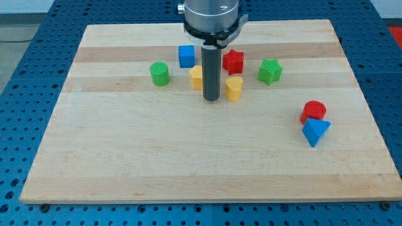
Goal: Place the yellow heart above the red circle
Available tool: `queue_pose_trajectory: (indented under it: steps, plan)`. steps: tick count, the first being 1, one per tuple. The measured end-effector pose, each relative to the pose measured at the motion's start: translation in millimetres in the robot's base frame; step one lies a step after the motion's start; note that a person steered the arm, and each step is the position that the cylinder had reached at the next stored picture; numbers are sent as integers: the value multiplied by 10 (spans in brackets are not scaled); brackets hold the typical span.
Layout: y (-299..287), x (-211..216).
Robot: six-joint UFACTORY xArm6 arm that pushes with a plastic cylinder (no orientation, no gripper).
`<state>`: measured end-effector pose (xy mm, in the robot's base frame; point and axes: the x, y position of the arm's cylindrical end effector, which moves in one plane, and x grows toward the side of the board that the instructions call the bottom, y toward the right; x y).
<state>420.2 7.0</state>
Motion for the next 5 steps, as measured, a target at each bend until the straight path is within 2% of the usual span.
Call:
queue_pose_trajectory:
  steps: [2,5]
  plan:
    - [448,-250]
    - [1116,-241]
